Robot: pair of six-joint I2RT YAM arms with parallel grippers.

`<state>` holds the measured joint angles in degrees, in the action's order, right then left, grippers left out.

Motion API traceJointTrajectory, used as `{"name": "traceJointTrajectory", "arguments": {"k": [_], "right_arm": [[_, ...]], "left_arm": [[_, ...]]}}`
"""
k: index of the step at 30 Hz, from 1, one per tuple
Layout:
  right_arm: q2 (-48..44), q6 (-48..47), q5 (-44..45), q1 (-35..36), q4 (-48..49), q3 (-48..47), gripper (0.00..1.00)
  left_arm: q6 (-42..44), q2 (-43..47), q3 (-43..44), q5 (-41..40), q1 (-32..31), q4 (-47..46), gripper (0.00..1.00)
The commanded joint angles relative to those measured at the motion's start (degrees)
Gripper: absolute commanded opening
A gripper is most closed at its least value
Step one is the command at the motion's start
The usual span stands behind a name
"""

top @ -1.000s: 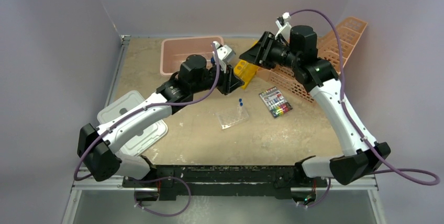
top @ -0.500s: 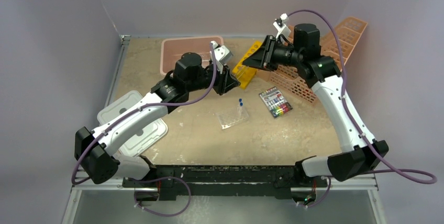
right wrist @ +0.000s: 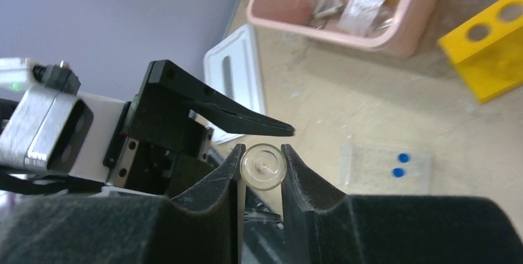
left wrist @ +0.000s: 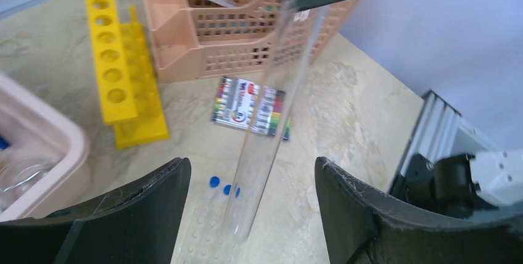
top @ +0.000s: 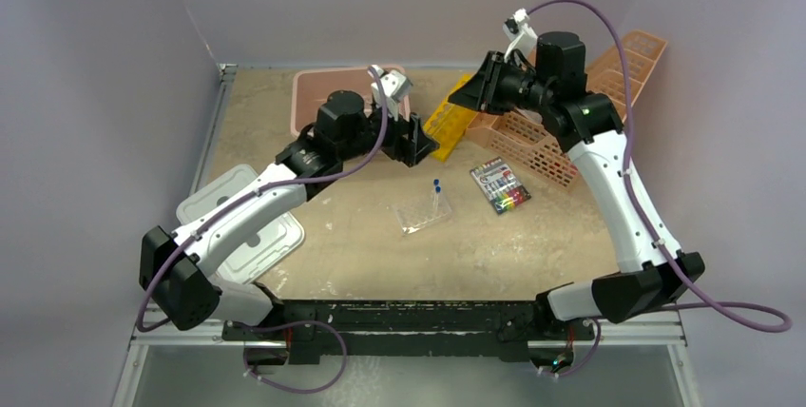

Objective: Organize the chemistry lab equipment

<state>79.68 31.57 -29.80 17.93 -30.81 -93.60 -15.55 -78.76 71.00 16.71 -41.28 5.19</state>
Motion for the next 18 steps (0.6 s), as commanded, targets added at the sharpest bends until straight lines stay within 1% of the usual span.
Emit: {"name": "traceJointTrajectory", "arguments": {"k": [1, 4, 5, 10, 15, 18], "right_arm": [[0.7, -10.8, 12.7, -0.4, 0.9, -4.6, 0.15], [1.3, -16.0, 20.4, -0.4, 3.7, -4.0, 0.15], [1.6, -18.9, 23.5, -0.2, 5.4, -3.8, 0.15], [3.8, -24.9, 31.9, 1.3, 13.2, -0.4, 0.15], [9.1, -30.9, 38.8, 6.5, 19.9, 1.3, 0.15], [11.5, -31.3, 39.7, 8.0, 23.8, 2.2, 0.14]], "left_arm": [[-7.9, 1.1, 1.2, -6.6, 4.5, -4.0, 0.75], [-12.1, 3.1, -0.7, -9.4, 7.7, -4.0, 0.76], [-13.2, 3.8, -1.5, -11.5, 8.3, -3.3, 0.76], [-16.5, 6.9, -4.9, -23.6, 9.5, 3.2, 0.76], [-22.6, 9.5, -10.5, -31.1, 9.9, 6.7, 0.75], [-24.8, 10.3, -12.1, -33.1, 10.1, 8.3, 0.75]]}}
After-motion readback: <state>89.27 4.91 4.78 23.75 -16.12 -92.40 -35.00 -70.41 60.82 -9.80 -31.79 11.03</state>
